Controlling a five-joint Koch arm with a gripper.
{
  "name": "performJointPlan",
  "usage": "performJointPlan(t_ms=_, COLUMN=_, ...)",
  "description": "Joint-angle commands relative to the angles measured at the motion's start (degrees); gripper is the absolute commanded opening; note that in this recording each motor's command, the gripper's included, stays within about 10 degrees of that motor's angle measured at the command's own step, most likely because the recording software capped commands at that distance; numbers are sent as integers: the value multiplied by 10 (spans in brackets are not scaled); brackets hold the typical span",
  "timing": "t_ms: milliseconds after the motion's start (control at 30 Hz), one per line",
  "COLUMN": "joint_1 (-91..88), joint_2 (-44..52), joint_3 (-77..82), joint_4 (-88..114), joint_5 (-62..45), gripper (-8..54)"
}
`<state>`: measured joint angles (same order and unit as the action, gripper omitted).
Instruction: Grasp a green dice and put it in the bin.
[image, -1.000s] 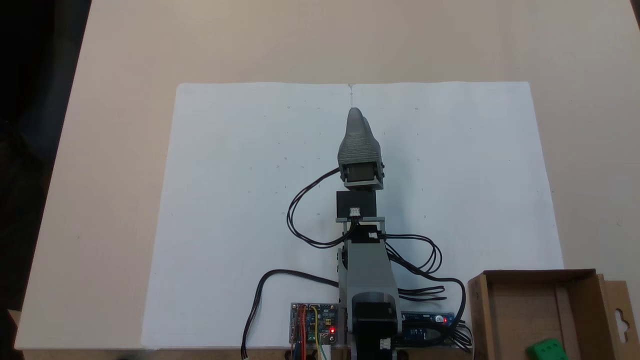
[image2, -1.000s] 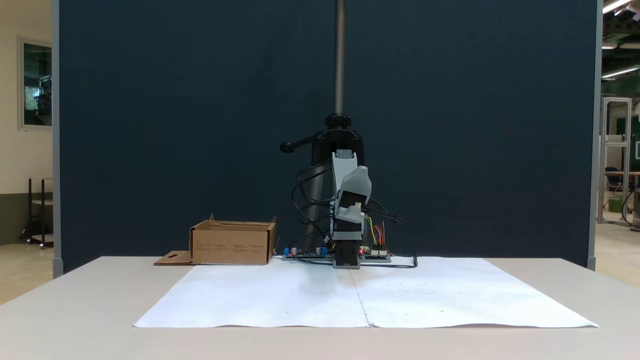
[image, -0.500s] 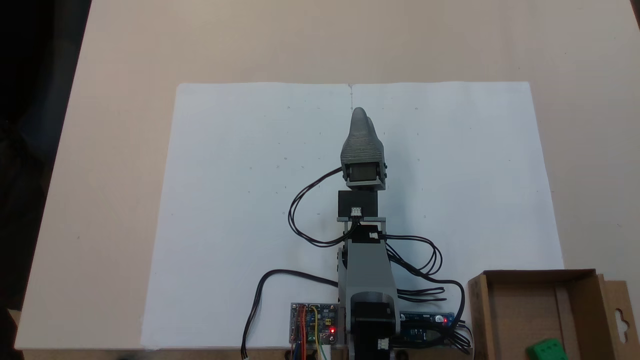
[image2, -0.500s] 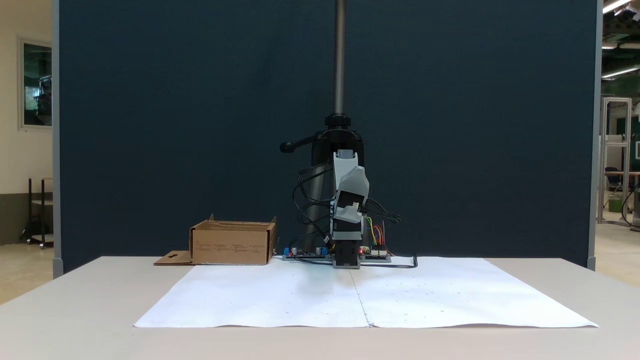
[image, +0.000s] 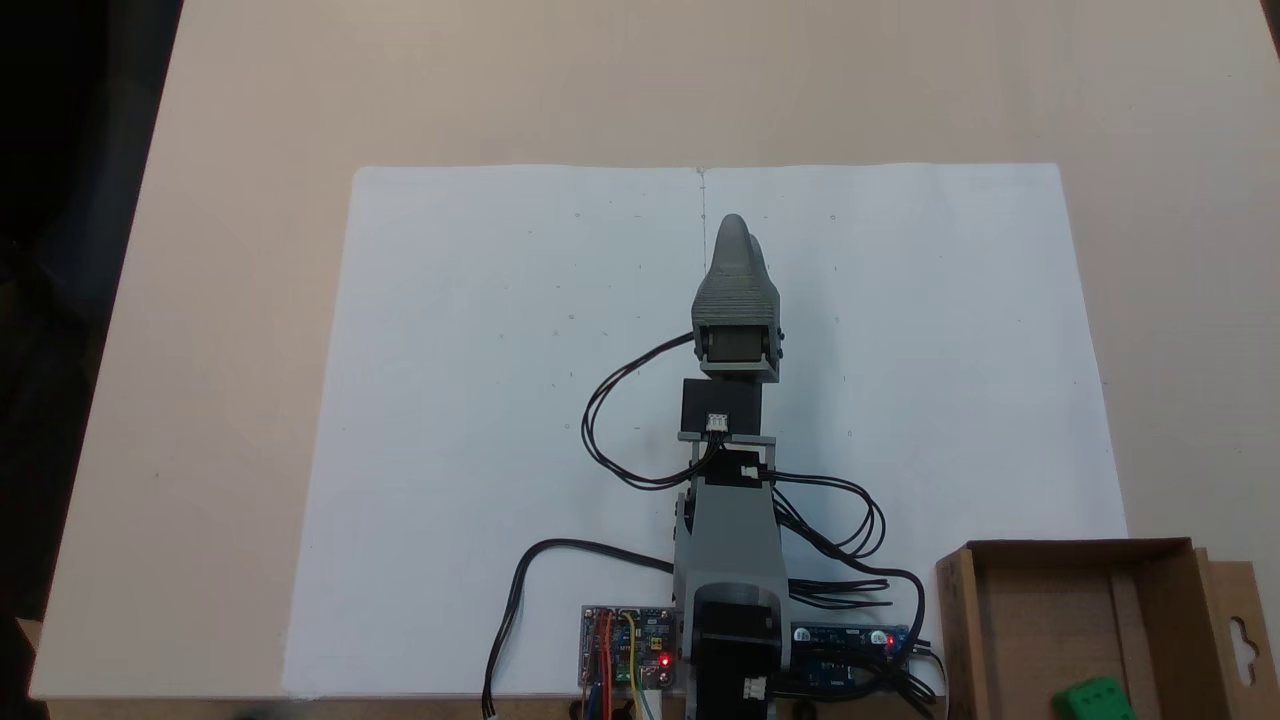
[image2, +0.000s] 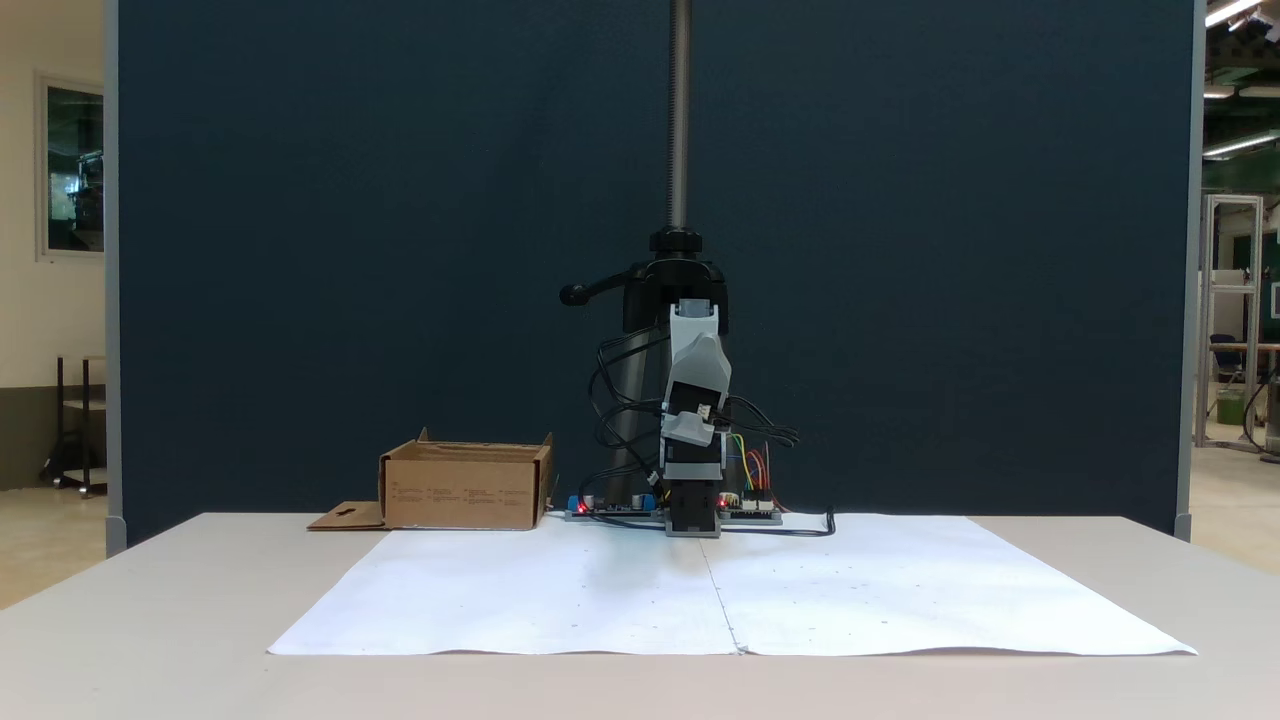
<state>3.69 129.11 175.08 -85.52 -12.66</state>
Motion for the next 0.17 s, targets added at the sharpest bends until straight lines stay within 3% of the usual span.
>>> performJointPlan(t_ms=0, joint_1=12, joint_2=61, joint_3=43, joint_4=-75, joint_5=20, gripper=436)
performJointPlan(t_ms=133, joint_1=12, joint_2=60, joint_3=43, joint_4=-75, joint_5=20, gripper=436)
